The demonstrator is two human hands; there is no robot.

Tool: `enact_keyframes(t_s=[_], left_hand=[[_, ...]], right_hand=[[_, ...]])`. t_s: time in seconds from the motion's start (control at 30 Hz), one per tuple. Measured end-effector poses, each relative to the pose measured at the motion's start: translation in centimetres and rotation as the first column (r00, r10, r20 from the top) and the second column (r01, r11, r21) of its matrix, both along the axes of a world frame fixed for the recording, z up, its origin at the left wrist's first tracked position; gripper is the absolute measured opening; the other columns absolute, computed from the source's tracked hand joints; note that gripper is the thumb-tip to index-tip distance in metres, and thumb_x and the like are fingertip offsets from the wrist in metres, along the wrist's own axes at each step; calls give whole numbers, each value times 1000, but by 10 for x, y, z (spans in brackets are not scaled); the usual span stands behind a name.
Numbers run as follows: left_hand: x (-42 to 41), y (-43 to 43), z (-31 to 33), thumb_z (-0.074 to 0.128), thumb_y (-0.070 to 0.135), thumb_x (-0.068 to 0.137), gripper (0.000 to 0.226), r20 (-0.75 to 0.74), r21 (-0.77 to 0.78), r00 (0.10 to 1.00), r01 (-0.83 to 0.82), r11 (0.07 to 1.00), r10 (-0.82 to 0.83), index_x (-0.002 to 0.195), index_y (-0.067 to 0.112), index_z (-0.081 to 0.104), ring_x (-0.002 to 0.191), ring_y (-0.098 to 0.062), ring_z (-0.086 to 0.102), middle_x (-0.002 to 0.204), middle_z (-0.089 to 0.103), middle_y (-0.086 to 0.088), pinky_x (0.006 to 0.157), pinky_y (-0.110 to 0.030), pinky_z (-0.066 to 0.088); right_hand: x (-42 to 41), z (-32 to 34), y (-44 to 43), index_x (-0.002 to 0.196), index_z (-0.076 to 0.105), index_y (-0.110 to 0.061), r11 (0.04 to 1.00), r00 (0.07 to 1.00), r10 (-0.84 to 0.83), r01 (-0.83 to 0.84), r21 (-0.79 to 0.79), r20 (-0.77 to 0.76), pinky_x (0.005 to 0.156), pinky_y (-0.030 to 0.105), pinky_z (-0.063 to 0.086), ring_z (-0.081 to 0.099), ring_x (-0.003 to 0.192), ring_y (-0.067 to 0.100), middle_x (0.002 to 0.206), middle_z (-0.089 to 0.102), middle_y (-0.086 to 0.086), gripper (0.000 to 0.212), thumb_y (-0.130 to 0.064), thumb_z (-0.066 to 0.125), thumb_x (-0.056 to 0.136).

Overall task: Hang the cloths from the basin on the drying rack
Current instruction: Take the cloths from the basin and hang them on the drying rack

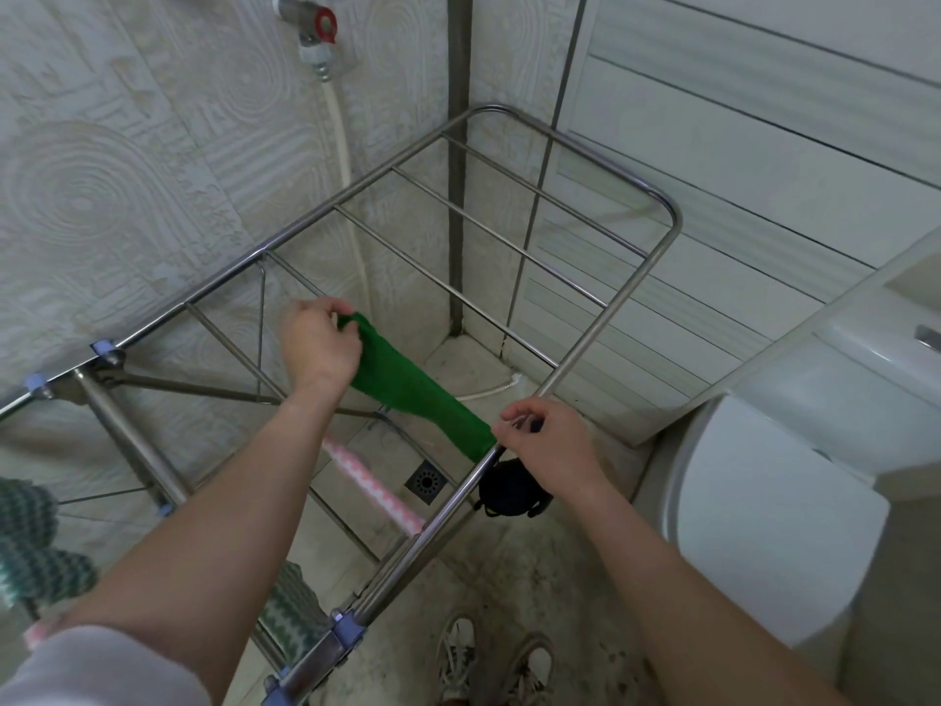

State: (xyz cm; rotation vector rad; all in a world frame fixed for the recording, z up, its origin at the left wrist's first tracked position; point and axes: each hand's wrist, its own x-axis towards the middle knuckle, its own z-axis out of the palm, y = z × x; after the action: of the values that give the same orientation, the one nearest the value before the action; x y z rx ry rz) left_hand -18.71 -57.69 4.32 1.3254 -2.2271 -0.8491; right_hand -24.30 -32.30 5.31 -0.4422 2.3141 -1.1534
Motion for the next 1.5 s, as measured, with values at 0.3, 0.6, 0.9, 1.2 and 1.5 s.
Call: enact_keyframes(t_s=[0.3, 0.6, 0.9, 1.2, 1.5], left_hand=[[16, 55, -5, 54, 70, 76, 92, 417, 82, 788, 465, 882, -454, 148, 20, 27, 147, -27, -6, 160, -5, -8, 117, -43, 6], [30, 111, 58, 63, 30, 88, 12, -274, 428, 882, 469, 773, -383, 96, 24, 69, 98, -16, 63, 98, 70, 4, 88, -29, 49], [43, 203, 68, 69, 9, 84, 11, -451, 478, 797, 596, 645, -401, 83, 20, 71, 68, -5, 64, 72, 72, 7, 67, -21, 50], [29, 230, 120, 46, 29, 97, 39, -605, 545, 730, 671, 502, -319, 89, -3, 67, 80, -27, 65, 86, 70, -17, 79, -37, 53], [18, 228, 164, 70, -4, 67, 36, -541, 548, 553, 804, 233, -634, 100, 5, 60, 84, -22, 55, 94, 58, -14, 73, -29, 48]], right_hand=[[9, -3, 1, 120, 64, -28, 961, 959, 244, -220, 167, -143, 66, 22, 44, 54, 71, 8, 82, 58, -7, 30, -25, 63, 90], [-7, 57, 41, 104, 69, -14, 911, 863, -85, 270, -312, 498, 55, 24, 50, 54, 68, 14, 83, 55, 5, 20, -6, 61, 88], [-9, 83, 74, 111, 65, -4, 636, 577, 102, 589, -500, 810, 74, 28, 41, 47, 70, 14, 77, 48, 6, 29, -13, 58, 84], [-11, 96, 115, 102, 72, -15, 836, 865, 92, 201, -510, 493, 91, 47, 50, 64, 89, 23, 91, 64, 9, 17, -21, 62, 90], [-16, 120, 139, 89, 54, -41, 933, 903, 345, -360, -13, -255, 59, 19, 36, 54, 71, -1, 78, 56, -15, 30, -21, 72, 75]])
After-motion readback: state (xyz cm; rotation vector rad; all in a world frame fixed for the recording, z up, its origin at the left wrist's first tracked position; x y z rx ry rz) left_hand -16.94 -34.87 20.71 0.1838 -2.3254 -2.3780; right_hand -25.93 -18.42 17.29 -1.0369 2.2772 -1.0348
